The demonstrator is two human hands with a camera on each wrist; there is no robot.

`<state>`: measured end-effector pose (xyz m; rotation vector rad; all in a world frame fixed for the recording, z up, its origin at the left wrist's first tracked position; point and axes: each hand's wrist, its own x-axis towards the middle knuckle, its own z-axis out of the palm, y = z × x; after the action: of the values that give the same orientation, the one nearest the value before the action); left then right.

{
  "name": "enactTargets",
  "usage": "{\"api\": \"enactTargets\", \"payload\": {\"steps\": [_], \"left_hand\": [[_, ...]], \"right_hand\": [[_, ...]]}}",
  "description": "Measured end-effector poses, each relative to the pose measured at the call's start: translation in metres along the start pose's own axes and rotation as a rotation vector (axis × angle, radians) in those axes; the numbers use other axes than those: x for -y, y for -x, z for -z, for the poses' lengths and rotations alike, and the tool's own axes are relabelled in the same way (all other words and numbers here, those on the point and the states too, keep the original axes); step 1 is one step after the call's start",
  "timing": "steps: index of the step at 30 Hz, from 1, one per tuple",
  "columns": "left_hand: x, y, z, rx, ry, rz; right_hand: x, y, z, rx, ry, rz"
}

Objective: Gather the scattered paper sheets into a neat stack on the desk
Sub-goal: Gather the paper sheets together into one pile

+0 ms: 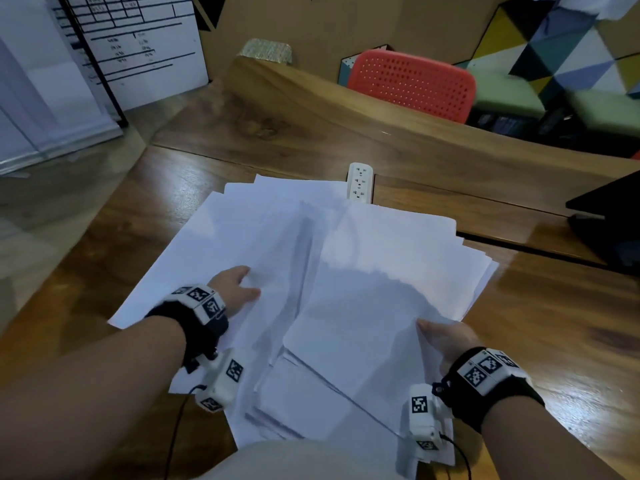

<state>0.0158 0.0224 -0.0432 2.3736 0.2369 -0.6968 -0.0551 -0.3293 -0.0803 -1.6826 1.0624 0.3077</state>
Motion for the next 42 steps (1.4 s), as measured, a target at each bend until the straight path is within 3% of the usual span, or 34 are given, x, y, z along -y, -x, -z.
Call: {"api": "enactTargets", "payload": {"steps": [5,8,11,14,16,18,20,22,24,25,28,31,35,39,42], "left_hand": [[-0.036,0.017,-0.031,0.182,0.199,-0.03],[-0.04,0.02,-0.036,0.236,0.24,-0.125],[-0.037,0.029,-0.025,0.382,0.518,-0.242],[-0.038,0.037,-0.007,0.545,0.724,-0.339],[-0.045,0.04,-0.003,0.602,0.65,-0.391],[-0.053,0.041,-0.008,0.561,0.482,-0.427],[-0.059,0.032,-0.018,0.459,0.32,-0.391],[-0.058,0.016,-0.024,0.217,0.103,-0.346],[-0.049,0.0,-0.021,-0.086,-0.003,-0.207],[-0.042,-0.008,-0.019,-0.147,-0.078,-0.13],[-0.031,-0.018,-0.018,-0.029,-0.362,-0.033],[-0.033,-0.018,-0.019,0.065,-0.448,-0.09],[-0.029,-0.02,-0.004,0.096,-0.149,-0.065],[-0.026,-0.017,0.01,-0.083,0.153,0.02],[-0.024,-0.012,0.009,-0.02,0.118,0.067]], "right_hand": [[0.012,-0.002,-0.025,0.072,0.025,0.075],[0.008,-0.015,-0.026,0.137,0.001,0.098],[0.009,-0.008,-0.014,0.211,-0.174,0.073],[0.01,0.0,0.002,0.463,-0.464,0.1],[0.016,0.014,0.002,0.606,-0.498,0.123],[0.019,0.018,-0.005,0.565,-0.414,0.114],[0.021,0.011,-0.008,0.346,-0.271,0.111],[0.021,0.005,-0.006,0.177,-0.204,0.095],[0.018,-0.001,0.0,0.088,-0.167,0.029],[0.015,-0.001,0.002,0.074,-0.149,0.003],[-0.004,-0.013,0.004,0.073,-0.184,-0.075],[-0.026,-0.04,0.003,0.11,-0.224,-0.102],[-0.012,-0.021,0.002,0.126,-0.25,-0.086],[-0.002,-0.014,-0.001,0.195,-0.317,-0.093],[0.0,-0.019,-0.004,0.2,-0.265,-0.092]]}}
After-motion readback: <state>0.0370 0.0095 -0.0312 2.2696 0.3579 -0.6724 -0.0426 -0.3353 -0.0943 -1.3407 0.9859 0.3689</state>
